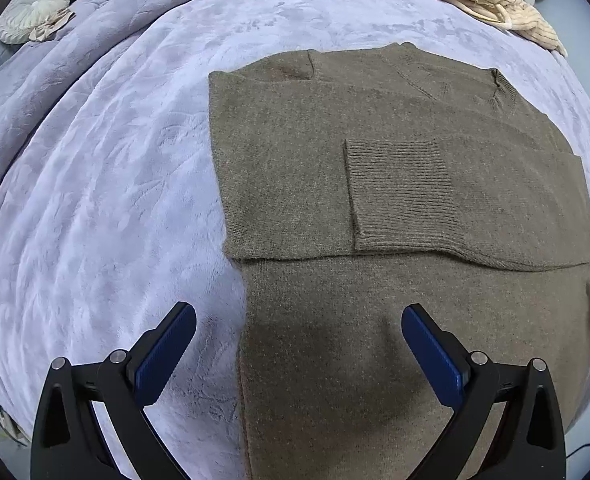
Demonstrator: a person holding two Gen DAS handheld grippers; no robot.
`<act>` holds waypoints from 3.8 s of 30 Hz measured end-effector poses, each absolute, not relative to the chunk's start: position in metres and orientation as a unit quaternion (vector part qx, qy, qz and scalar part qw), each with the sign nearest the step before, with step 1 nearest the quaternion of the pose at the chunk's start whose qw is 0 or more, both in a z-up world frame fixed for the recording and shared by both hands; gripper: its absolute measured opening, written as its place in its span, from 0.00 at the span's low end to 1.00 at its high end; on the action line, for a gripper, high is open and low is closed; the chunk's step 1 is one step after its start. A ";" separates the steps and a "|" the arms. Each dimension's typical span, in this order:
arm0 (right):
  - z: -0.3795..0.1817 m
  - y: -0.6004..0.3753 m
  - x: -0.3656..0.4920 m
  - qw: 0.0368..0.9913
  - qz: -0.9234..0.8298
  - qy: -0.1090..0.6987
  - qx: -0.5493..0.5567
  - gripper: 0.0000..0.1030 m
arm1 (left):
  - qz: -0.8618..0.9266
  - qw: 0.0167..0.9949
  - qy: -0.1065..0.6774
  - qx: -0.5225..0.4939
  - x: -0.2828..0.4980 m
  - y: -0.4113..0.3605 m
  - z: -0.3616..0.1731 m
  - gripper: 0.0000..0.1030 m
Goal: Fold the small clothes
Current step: 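Move both grippers to the sweater hem to grasp it, then grasp the hem with both grippers and fold it up toward the collar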
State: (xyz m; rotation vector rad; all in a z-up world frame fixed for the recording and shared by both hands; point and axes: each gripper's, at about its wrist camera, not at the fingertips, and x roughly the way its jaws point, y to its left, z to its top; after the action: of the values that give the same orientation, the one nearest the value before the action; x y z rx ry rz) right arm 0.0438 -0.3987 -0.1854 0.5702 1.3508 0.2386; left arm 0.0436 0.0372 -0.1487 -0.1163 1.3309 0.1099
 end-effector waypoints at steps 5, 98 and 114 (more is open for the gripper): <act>-0.184 -0.395 0.034 0.732 0.107 0.621 0.257 0.50 | 0.038 0.780 0.622 -0.066 0.029 0.036 -0.147 1.00; -0.084 -0.360 -0.051 0.716 0.199 0.543 0.390 0.07 | -0.225 0.752 0.605 -0.135 -0.026 0.065 -0.042 0.12; -0.112 -0.353 0.174 0.700 0.235 0.558 0.379 0.07 | -0.073 0.796 0.574 -0.177 0.123 0.079 -0.079 0.13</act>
State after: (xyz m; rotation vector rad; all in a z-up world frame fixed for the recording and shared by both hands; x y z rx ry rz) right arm 0.1737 -0.3531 -0.1115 0.8443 1.2421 0.5226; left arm 0.1231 0.0790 -0.0789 -0.3794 1.2323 -0.1577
